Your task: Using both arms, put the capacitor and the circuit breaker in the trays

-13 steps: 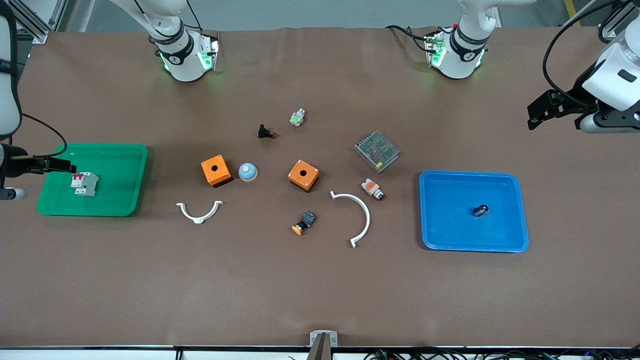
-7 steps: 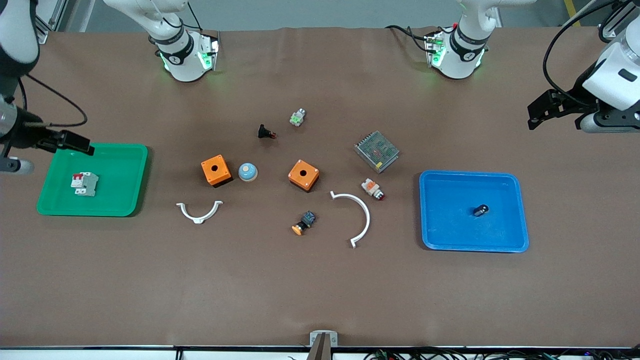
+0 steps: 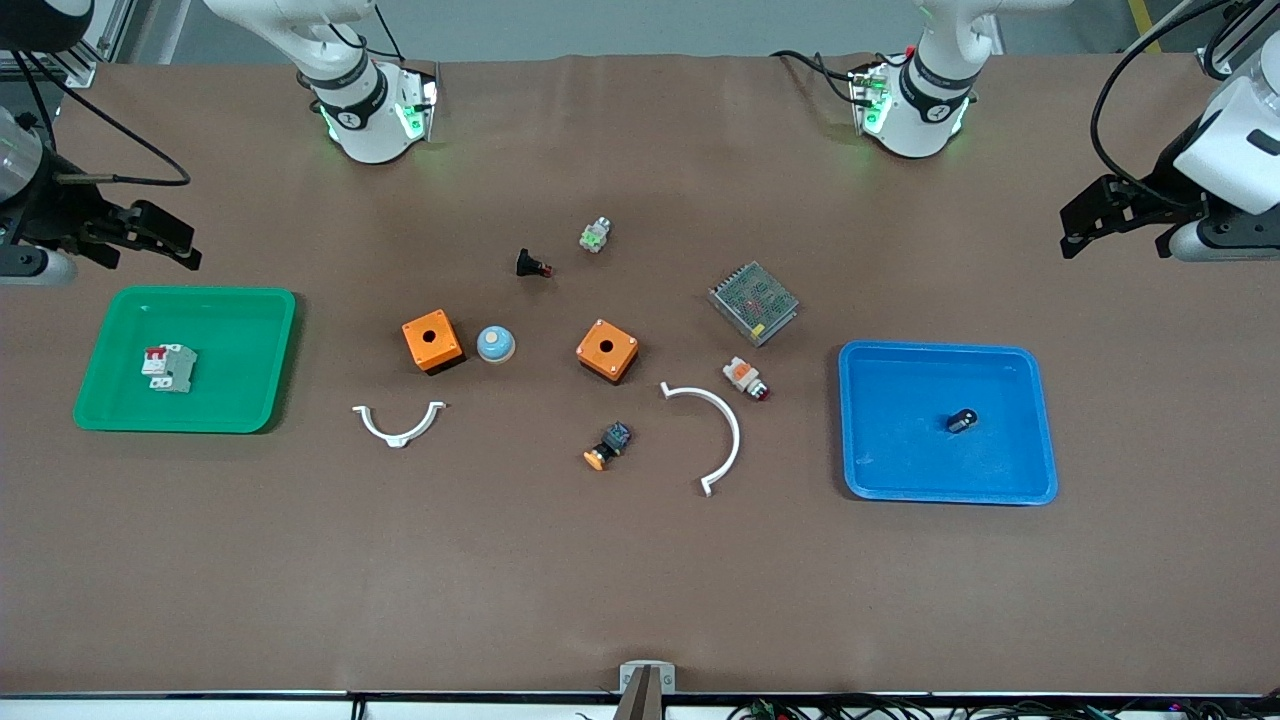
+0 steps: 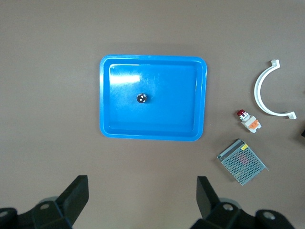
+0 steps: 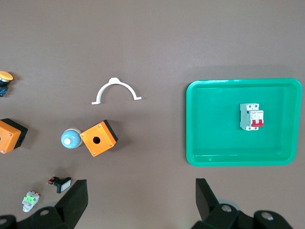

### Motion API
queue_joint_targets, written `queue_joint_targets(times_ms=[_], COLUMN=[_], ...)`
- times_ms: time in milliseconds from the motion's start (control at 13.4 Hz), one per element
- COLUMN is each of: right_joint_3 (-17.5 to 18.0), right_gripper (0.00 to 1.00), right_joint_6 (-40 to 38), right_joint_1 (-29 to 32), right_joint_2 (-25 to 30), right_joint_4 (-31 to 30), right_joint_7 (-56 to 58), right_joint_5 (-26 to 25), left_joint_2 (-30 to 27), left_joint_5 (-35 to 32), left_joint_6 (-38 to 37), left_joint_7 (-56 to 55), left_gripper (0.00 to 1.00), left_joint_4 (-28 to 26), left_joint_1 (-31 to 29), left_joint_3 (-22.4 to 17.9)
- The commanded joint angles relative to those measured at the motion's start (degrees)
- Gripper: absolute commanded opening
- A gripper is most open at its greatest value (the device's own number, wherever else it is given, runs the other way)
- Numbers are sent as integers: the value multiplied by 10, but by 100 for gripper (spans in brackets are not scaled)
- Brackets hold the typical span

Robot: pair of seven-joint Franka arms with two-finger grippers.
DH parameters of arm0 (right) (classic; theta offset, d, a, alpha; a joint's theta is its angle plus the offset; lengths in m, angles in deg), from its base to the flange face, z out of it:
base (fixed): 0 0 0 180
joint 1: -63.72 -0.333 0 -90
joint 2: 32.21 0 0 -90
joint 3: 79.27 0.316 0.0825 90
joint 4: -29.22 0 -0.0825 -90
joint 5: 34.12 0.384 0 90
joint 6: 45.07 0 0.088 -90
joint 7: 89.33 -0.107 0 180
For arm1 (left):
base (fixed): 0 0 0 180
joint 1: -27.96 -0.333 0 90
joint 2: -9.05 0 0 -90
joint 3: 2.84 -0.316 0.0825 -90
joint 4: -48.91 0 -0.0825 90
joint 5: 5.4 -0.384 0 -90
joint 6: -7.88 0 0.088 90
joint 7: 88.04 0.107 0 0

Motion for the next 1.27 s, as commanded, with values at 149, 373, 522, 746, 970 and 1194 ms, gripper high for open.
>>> queue_joint_targets(times_ms=[149,373,522,746,970,1194], right_joint_3=[-4,-6,-6,-6,-6,-7], right_gripper=[100,100,100,100,100,100], right_joint_6=[-1,-29,-26,-26,-22,-23], right_joint_1=[5,8,9,12,13,21], right_joint_2=[5,-3,-7,-11,-25,-39], right_joint_4=[47,67,72,87,93,122], right_joint_7=[-5,-2,-1,-2,-2,-7], right_joint_5=[-1,-1,-1,-1,-2,-2], left_joint_2=[-3,-3,-3,-3,-2,-2], left_joint_5=[-10,-10,-9,-7,-3,-3], left_joint_6=[-14,-18,-20,-22,-22,-22], left_joint_7=[4,0,0,-1,-2,-2], left_gripper=[100,100,100,100,100,100], left_joint_4=[6,6,6,6,5,6], left_joint_1=[3,3,3,3,2,2], left_joint_3=[-1,-1,0,-1,-1,-1])
